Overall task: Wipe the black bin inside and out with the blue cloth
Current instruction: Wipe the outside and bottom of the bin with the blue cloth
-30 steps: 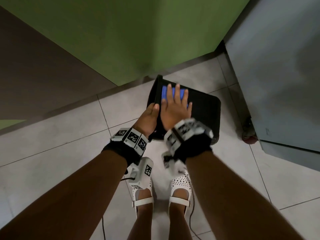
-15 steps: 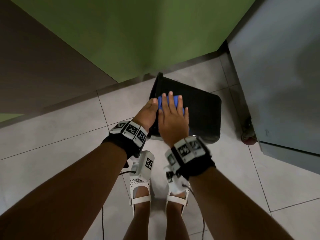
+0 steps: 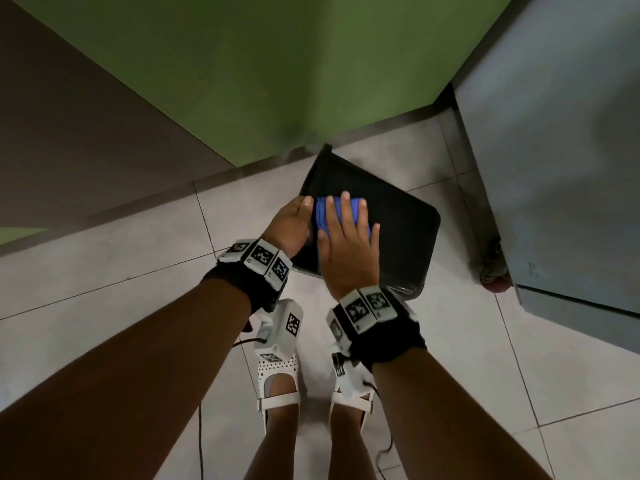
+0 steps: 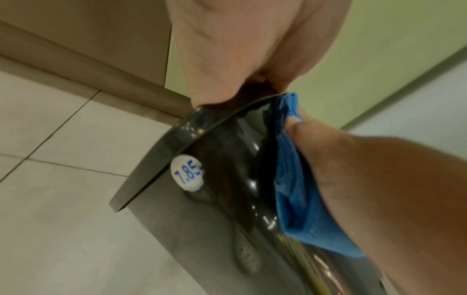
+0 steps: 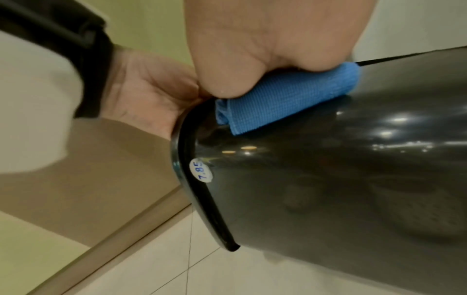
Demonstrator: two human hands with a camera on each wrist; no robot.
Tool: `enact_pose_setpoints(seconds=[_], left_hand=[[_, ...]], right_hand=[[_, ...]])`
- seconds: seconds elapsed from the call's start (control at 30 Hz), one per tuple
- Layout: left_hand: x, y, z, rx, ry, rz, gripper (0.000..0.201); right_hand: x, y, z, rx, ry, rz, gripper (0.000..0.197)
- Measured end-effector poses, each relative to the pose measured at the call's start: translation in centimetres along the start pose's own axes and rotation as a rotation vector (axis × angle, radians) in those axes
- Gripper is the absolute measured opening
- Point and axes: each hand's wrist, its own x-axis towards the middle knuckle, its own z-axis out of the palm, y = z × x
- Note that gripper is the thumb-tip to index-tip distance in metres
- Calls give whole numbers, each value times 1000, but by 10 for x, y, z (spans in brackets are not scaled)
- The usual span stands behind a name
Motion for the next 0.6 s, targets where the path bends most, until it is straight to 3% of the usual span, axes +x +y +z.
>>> enact_pose_setpoints(seconds=[0.1,0.3,0.4,0.47,0.53,0.6], left_hand=[[-3,-6,2,-8,27,-37,42],[-10,-7,1,-27,51,-35,43],[-10,-10,3,-61,66,-43,43],[-10,-14,5,-107,74,-73,45],[-10,-18,8,-108,73,-76,46],[-12,-20,11,-98,70,-77,43]], right_hand=[[4,23,-2,17,-28,73,53],[22,93,-17,143,41,419,51],[24,94,-20,219,70,593,52],[25,75,-13,179,98,568,52],[20,47,-5,95,172,429,52],[14,17,2,47,103,270,53]])
